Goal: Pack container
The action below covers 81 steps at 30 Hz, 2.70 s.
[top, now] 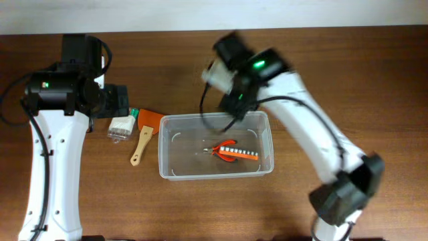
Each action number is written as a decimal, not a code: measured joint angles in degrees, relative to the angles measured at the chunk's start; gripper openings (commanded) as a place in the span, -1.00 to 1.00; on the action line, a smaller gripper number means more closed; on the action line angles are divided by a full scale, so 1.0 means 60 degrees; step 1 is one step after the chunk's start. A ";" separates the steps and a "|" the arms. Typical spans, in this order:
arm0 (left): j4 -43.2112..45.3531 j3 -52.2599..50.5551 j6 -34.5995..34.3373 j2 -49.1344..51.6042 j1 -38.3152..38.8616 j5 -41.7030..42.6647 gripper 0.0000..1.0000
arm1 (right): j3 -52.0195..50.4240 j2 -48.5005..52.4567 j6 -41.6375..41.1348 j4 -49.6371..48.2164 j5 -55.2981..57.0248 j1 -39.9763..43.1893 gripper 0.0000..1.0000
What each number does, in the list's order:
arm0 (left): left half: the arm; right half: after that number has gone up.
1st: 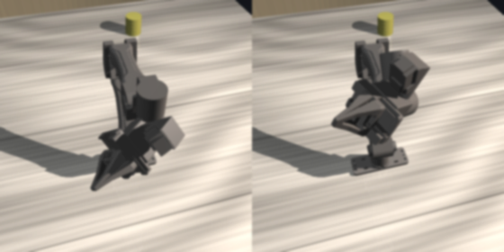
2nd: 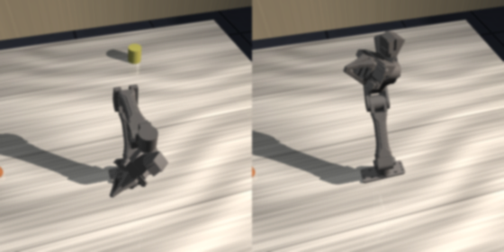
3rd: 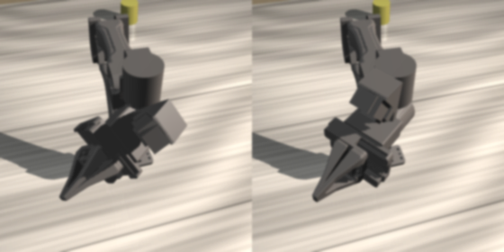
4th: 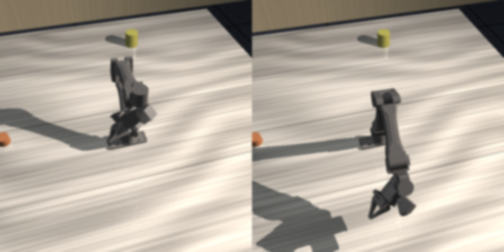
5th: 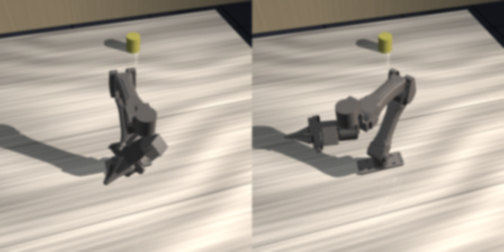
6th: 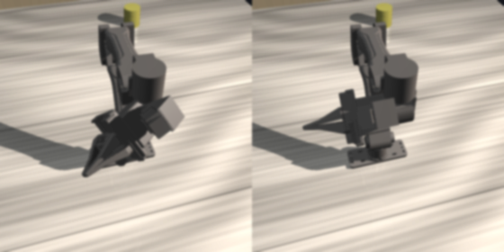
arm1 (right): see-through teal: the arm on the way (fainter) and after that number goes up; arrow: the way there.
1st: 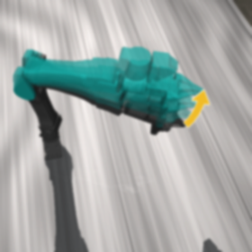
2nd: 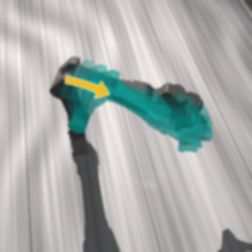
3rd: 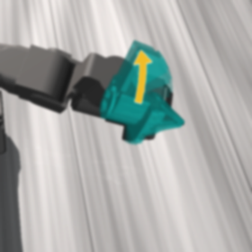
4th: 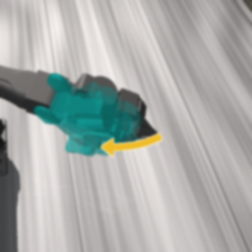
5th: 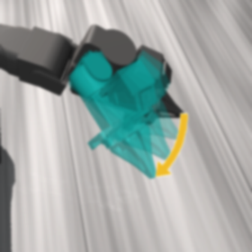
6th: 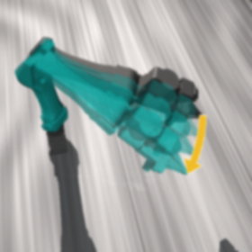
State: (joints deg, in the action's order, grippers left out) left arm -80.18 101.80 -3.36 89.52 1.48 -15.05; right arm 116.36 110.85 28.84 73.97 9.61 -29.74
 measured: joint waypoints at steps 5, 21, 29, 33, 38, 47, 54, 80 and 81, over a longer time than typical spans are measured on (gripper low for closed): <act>0.0146 -0.0138 0.1220 0.0648 -0.0062 -0.0004 0.99 | 0.1402 -0.1045 -0.1395 0.0641 0.0692 0.1293 0.97; 0.1140 -0.1042 0.3304 0.4677 -0.0678 0.1333 0.99 | 0.1519 -0.1275 -0.2310 0.1140 0.0036 0.3162 0.97; 0.1661 -0.1042 0.3574 0.5315 -0.1235 0.2062 0.99 | 0.1519 -0.1275 -0.2306 0.1140 -0.0011 0.3206 0.97; 0.1880 -0.1042 0.3614 0.5417 -0.1636 0.2204 0.99 | 0.1519 -0.1275 -0.2302 0.1137 -0.0015 0.3206 0.97; 0.2328 -0.1042 0.3639 0.5424 -0.1730 0.2229 0.99 | 0.1519 -0.1275 -0.2306 0.1137 -0.0011 0.3206 0.97; 0.2739 -0.1053 0.3643 0.5435 -0.1705 0.2273 0.99 | 0.1519 -0.1275 -0.2310 0.1137 -0.0011 0.3206 0.97; 0.2736 -0.1096 0.3639 0.5963 -0.1705 0.2273 0.99 | 0.1519 -0.1275 -0.2302 0.1137 -0.0011 0.3206 0.97; 0.3078 -0.1180 0.3636 0.6247 -0.1705 0.2266 0.34 | 0.1519 -0.1275 -0.2302 0.1140 -0.0011 0.3209 0.97; 0.3067 -0.1180 0.3636 0.6247 -0.1705 0.2266 0.31 | 0.1519 -0.1275 -0.2302 0.1140 -0.0011 0.3213 0.97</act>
State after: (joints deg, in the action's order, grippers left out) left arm -61.78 94.72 18.46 127.00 -8.75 -1.45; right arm 125.47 103.20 15.03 80.82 9.54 -10.46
